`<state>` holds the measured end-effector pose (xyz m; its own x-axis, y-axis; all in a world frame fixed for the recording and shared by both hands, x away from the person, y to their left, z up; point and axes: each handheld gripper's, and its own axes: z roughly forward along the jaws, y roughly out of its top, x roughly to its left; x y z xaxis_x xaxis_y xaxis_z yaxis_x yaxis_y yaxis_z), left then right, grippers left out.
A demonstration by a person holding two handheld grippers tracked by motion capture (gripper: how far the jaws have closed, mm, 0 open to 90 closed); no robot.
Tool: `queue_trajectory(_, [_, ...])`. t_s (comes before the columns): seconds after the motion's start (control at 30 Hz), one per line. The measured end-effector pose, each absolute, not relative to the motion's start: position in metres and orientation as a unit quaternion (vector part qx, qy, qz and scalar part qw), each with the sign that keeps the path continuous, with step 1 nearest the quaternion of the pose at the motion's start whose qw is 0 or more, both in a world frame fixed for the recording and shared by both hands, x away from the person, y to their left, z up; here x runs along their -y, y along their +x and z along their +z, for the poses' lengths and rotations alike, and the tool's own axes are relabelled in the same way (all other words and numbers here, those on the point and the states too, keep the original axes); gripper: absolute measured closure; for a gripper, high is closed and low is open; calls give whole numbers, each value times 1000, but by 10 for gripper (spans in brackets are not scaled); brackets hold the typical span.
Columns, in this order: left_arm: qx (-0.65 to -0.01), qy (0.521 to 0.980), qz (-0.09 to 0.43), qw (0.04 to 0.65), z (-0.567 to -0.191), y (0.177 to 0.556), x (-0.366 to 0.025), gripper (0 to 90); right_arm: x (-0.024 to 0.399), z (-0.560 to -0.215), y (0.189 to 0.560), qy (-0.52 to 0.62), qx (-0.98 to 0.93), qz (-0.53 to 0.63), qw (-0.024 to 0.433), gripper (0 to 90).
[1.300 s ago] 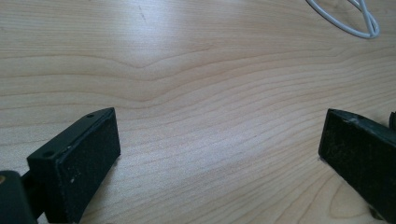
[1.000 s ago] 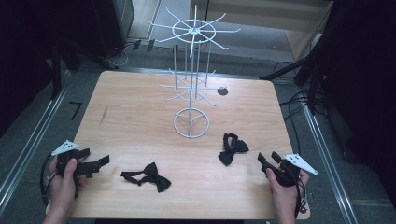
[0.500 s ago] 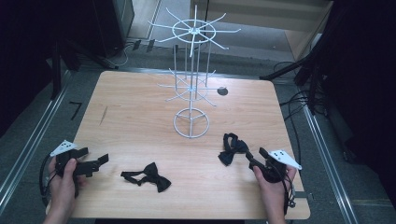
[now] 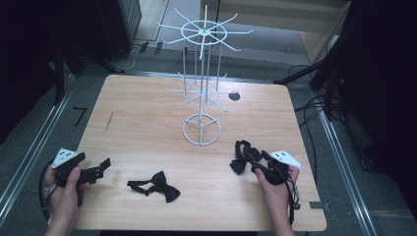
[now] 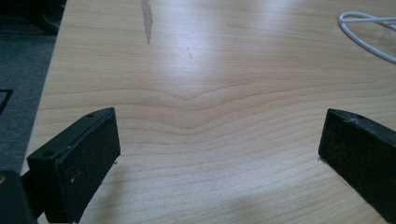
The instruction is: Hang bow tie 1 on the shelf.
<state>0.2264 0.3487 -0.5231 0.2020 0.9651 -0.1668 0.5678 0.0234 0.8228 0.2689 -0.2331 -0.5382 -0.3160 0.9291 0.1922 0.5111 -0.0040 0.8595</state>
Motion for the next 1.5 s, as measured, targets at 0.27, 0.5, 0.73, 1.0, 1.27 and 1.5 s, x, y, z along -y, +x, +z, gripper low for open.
queue_trajectory(0.27, [-585,655,240,413,-523,226,-349,0,212,-536,283,538,-675,441,245,414])
queue_trajectory(0.5, [-588,653,238,414,-523,227,-349,0,208,-546,298,576,-673,409,217,481])
queue_trajectory(0.73, [-586,655,238,413,-523,227,-349,0,207,-548,300,570,-692,384,220,669])
queue_trajectory(1.0, [-588,655,234,413,-523,227,-350,0,211,-545,297,571,-688,395,210,879])
queue_trajectory(1.27, [-588,655,232,414,-524,227,-350,0,206,-525,286,544,-678,439,226,884])
queue_trajectory(1.5, [-588,656,232,412,-523,227,-350,0,200,-504,274,510,-676,477,238,882])
